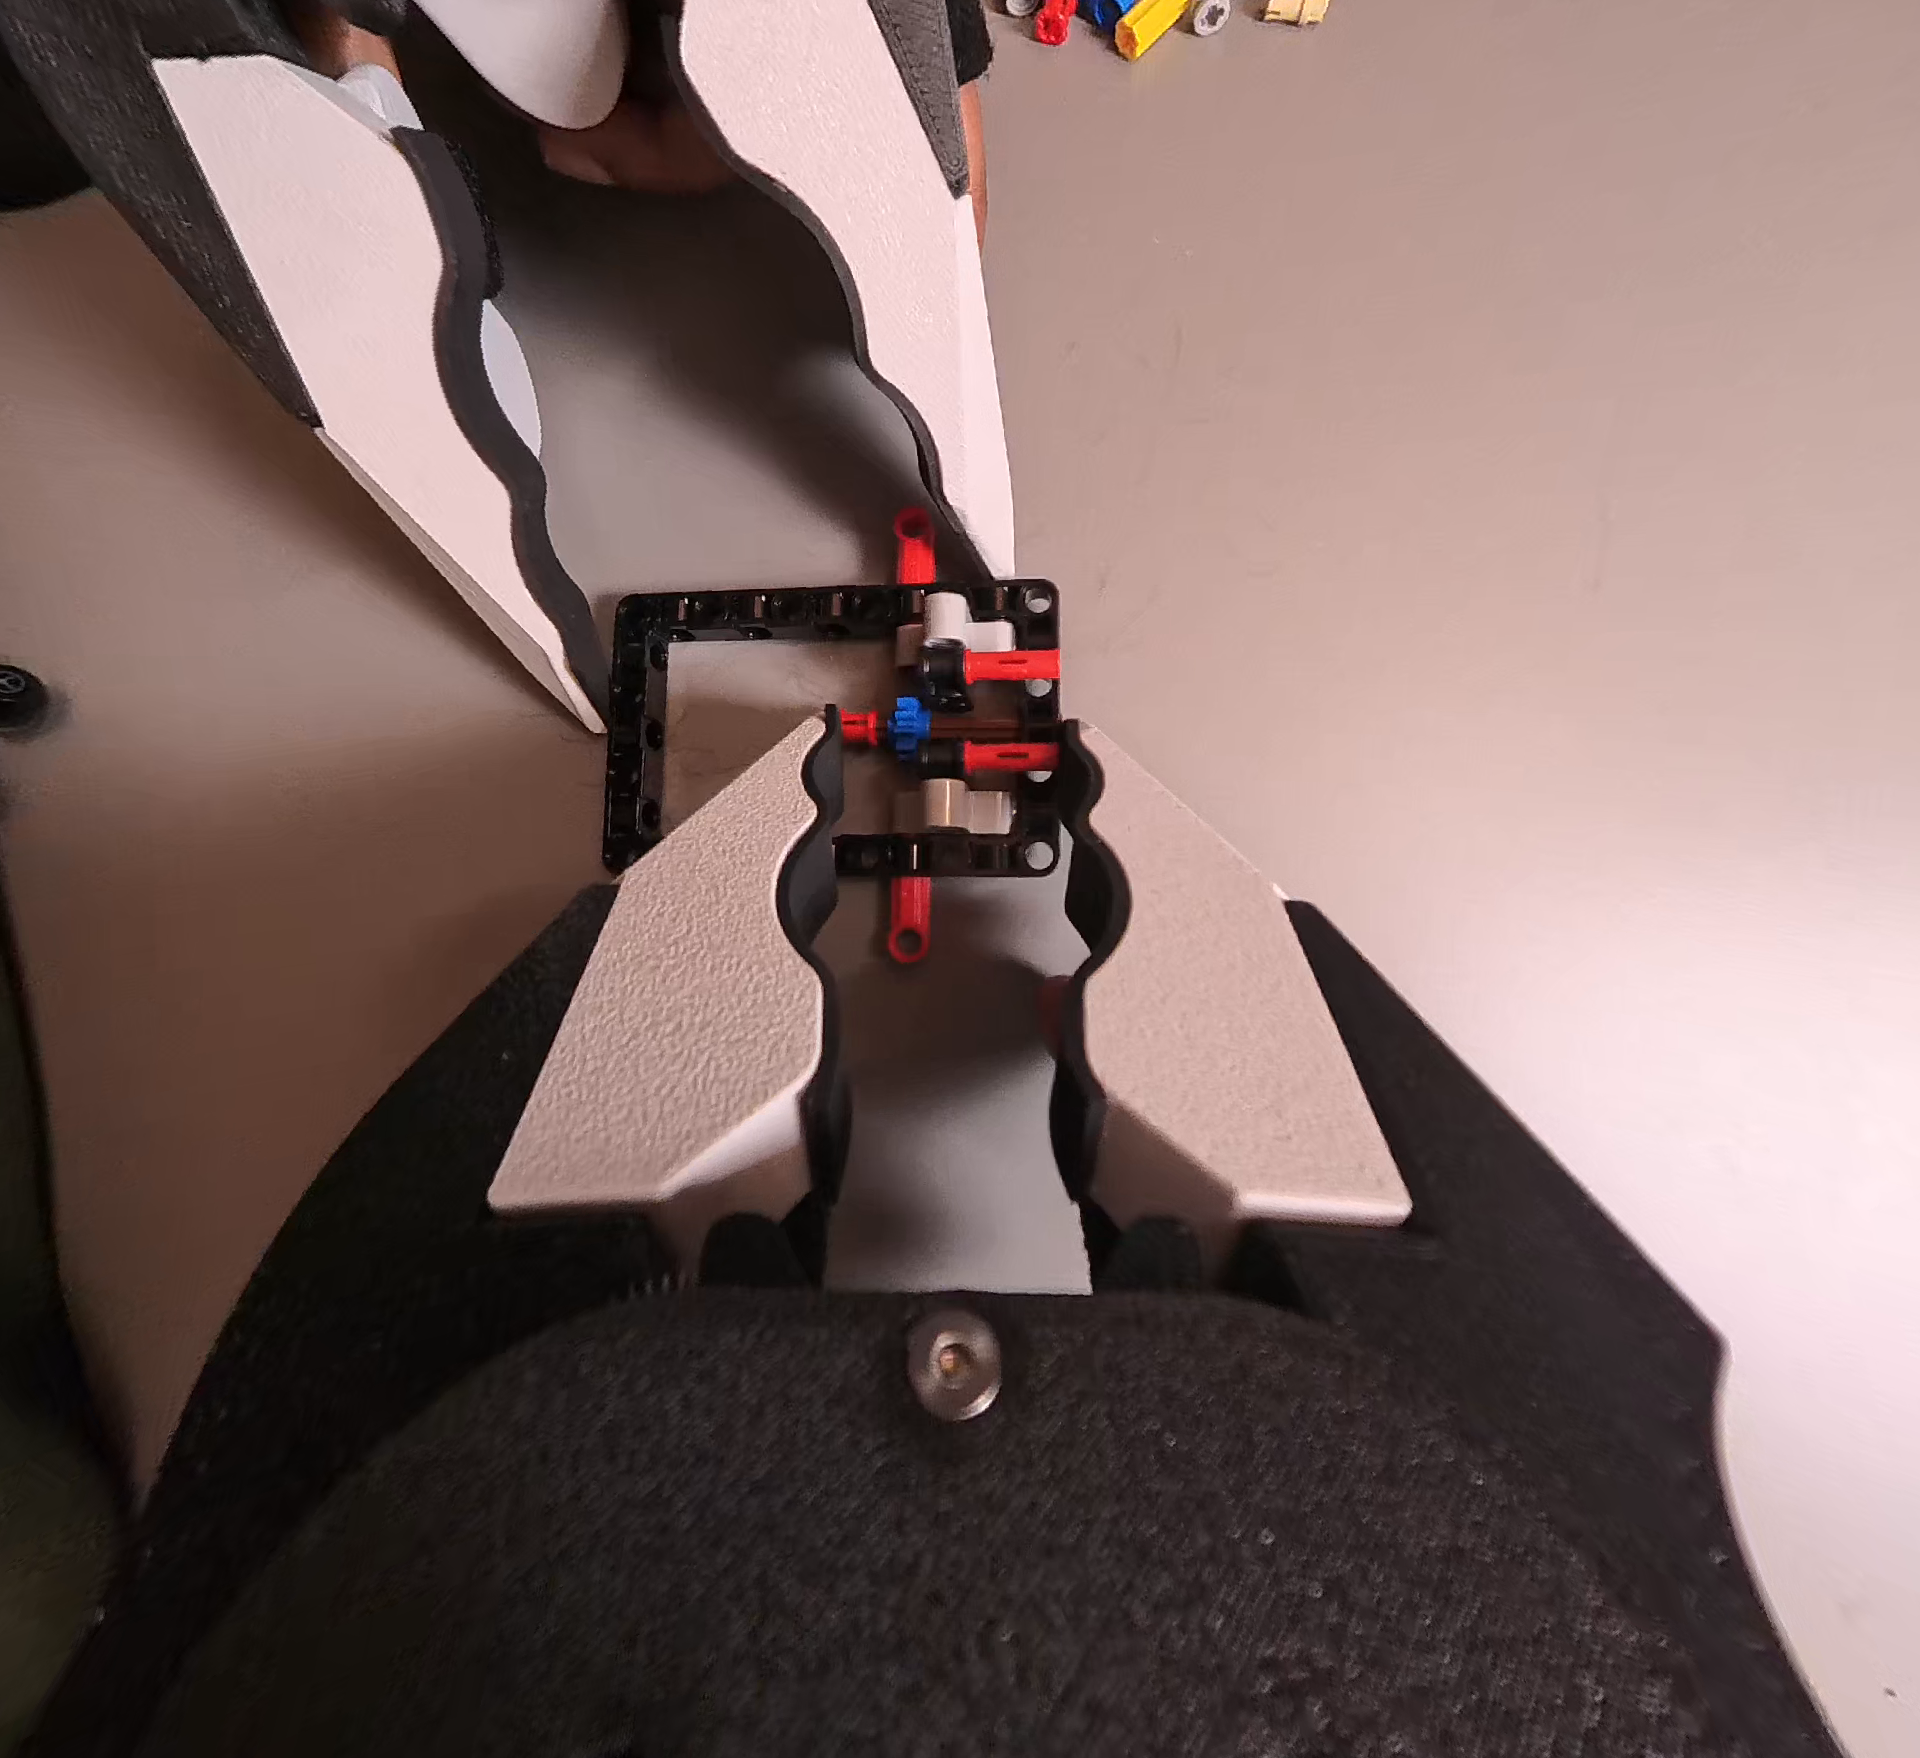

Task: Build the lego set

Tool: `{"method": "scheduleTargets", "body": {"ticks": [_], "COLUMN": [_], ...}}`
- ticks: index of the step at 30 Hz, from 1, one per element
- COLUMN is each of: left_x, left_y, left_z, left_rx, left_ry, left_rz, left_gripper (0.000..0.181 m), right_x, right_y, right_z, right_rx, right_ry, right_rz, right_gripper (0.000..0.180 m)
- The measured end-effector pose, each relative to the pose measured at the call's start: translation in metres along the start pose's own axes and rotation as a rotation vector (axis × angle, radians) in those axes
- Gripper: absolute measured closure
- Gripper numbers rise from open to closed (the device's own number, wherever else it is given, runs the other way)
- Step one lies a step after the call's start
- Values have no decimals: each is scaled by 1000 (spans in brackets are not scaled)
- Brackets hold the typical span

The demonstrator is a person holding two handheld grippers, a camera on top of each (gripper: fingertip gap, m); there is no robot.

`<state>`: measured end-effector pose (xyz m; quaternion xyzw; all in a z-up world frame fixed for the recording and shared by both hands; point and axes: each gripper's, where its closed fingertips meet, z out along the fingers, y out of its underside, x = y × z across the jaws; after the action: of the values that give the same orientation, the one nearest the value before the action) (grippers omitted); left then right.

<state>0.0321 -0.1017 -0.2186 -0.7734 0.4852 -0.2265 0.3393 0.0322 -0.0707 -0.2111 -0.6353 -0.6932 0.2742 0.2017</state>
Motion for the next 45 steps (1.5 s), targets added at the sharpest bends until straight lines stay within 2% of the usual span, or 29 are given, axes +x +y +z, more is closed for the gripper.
{"method": "scheduleTargets", "body": {"ticks": [13,14,16,18,24,27,31,39,42,45], "left_x": [1,1,2,3,2,2,6,1,0,-2], "left_y": [0,0,0,0,0,0,1,1,-1,-3], "left_z": [0,0,1,1,0,0,-2,5,9,9], "left_rx": [-2,-2,-3,-9,-5,-5,-8,-40,-45,-32], "left_ry": [-10,-7,-8,-11,-19,-20,6,56,79,73], "left_rz": [-11,-10,-10,-19,-23,-24,-20,64,78,69], "left_gripper": [101,97,96,94,97,95,87,53,56,65], "right_x": [0,1,2,0,3,-1,1,1,2,0], "right_y": [0,0,1,1,1,1,-3,0,0,-3], "right_z": [0,-1,0,-1,-1,-1,-3,3,5,6], "right_rx": [-22,-20,-25,-45,-60,-68,-59,-102,-116,-113], "right_ry": [-35,-35,-43,-15,-10,-22,-12,-22,-9,-21], "right_rz": [22,20,23,-54,-13,-2,29,34,18,25], "right_gripper": [141,153,153,153,152,142,141,145,150,147]}}
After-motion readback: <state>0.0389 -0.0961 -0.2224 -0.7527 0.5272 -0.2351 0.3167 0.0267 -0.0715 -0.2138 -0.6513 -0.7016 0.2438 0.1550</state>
